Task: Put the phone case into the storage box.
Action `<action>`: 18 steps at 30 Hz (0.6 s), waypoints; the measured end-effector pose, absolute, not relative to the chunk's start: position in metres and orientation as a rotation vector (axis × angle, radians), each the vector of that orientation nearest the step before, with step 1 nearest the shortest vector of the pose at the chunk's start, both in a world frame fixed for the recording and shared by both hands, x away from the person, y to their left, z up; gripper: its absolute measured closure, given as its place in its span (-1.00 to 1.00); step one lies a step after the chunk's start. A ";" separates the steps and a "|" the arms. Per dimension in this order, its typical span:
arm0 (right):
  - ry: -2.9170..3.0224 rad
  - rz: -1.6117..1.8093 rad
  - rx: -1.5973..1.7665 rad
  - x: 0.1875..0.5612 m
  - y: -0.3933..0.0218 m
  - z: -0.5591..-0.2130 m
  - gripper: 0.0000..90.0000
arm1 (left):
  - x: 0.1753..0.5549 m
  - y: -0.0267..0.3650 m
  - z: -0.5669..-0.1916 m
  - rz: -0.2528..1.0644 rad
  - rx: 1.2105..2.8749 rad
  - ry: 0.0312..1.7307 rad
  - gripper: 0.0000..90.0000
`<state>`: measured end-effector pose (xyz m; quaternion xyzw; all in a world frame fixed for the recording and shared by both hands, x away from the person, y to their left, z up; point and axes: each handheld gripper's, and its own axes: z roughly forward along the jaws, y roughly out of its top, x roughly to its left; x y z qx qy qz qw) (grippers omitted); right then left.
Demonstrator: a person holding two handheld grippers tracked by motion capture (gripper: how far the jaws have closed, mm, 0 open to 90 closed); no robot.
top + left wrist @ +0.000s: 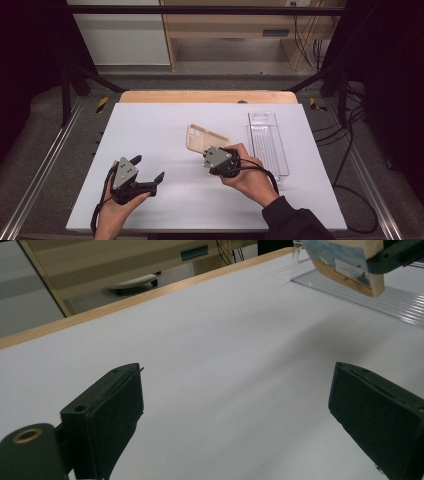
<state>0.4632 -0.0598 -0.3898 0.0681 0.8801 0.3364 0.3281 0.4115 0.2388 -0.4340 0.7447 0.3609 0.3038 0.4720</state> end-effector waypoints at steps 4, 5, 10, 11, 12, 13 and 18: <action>2.229 0.946 0.289 0.467 -0.064 -0.382 0.88 | 0.410 0.239 -0.441 0.766 1.813 0.891 -0.85; 2.229 0.946 0.289 0.467 -0.064 -0.382 0.88 | 0.409 0.240 -0.442 0.770 1.811 0.892 -0.85; 2.156 1.032 0.383 0.470 -0.072 -0.374 0.88 | 0.406 0.243 -0.446 0.782 1.775 0.894 -0.87; 2.145 1.048 0.403 0.470 -0.073 -0.372 0.88 | 0.407 0.244 -0.447 0.783 1.770 0.897 -0.87; 2.133 1.061 0.417 0.471 -0.075 -0.371 0.88 | 0.407 0.245 -0.448 0.783 1.765 0.899 -0.87; 2.122 1.074 0.435 0.472 -0.077 -0.369 0.88 | 0.407 0.245 -0.448 0.785 1.760 0.900 -0.87; 2.061 1.132 0.496 0.474 -0.087 -0.359 0.88 | 0.407 0.248 -0.450 0.799 1.750 0.906 -0.88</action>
